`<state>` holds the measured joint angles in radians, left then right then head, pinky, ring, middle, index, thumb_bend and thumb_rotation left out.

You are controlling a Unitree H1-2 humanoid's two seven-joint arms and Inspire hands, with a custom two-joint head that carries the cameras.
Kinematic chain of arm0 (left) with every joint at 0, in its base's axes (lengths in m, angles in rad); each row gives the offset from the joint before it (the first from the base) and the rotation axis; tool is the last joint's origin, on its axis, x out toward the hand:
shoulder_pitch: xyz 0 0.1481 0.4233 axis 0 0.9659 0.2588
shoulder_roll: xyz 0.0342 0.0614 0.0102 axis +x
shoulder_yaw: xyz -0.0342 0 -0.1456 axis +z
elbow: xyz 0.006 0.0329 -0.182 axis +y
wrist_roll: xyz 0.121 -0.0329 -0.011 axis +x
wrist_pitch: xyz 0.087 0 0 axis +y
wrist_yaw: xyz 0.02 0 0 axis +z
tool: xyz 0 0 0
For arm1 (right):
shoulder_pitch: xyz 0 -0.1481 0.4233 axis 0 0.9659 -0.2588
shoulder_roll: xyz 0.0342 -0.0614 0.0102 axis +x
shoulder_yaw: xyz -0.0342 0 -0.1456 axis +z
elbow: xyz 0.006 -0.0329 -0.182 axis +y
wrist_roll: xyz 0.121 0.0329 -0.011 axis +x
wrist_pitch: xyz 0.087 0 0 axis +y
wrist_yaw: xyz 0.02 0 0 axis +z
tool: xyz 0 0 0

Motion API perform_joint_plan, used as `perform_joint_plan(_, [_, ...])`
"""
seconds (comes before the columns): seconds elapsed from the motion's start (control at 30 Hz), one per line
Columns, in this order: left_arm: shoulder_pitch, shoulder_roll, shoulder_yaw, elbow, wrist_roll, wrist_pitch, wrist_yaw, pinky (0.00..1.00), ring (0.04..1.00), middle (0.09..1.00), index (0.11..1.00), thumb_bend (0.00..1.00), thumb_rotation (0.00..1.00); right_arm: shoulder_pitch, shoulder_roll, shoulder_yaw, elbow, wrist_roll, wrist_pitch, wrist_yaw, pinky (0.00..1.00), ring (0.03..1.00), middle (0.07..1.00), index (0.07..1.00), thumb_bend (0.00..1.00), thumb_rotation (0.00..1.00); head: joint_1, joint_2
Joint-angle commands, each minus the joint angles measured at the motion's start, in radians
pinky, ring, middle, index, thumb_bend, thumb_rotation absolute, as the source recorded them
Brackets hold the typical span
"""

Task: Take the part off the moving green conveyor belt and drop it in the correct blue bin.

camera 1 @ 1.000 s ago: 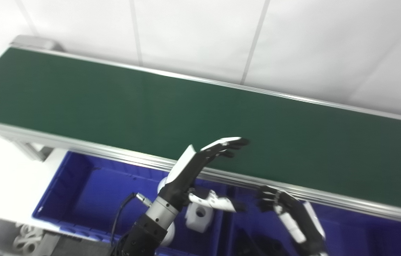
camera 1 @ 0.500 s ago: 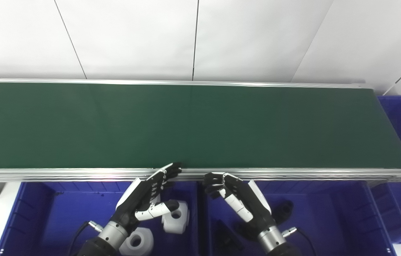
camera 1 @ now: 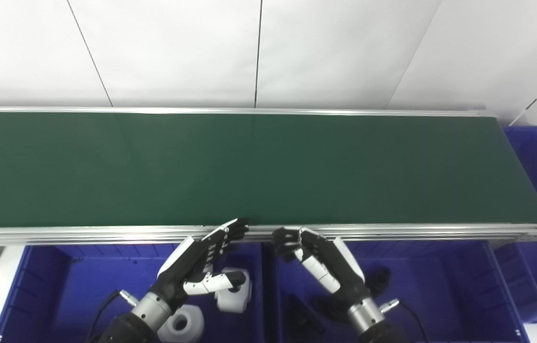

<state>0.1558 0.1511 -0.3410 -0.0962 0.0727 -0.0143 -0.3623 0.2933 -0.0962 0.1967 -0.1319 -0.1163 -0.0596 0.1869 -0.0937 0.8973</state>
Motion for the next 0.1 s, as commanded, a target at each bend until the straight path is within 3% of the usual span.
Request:
perform_joint_plan(0.0, [-0.011, -0.017, -0.006, -0.035, 0.009, 0.003, 0.012, 0.88, 0.938, 0.92, 0.908, 0.75, 0.62, -0.008, -0.009, -0.008, -0.037, 0.021, 0.005, 0.005, 0.62, 0.665, 0.709, 0.711, 0.71, 0.91, 0.01, 0.001])
perform_joint_plan(0.07, [-0.011, -0.027, -0.009, -0.03, 0.019, -0.009, 0.023, 0.88, 0.929, 0.913, 0.903, 0.76, 0.62, -0.008, -0.016, -0.01, -0.038, 0.032, 0.005, 0.009, 0.61, 0.665, 0.71, 0.712, 0.71, 0.91, 0.022, 0.003])
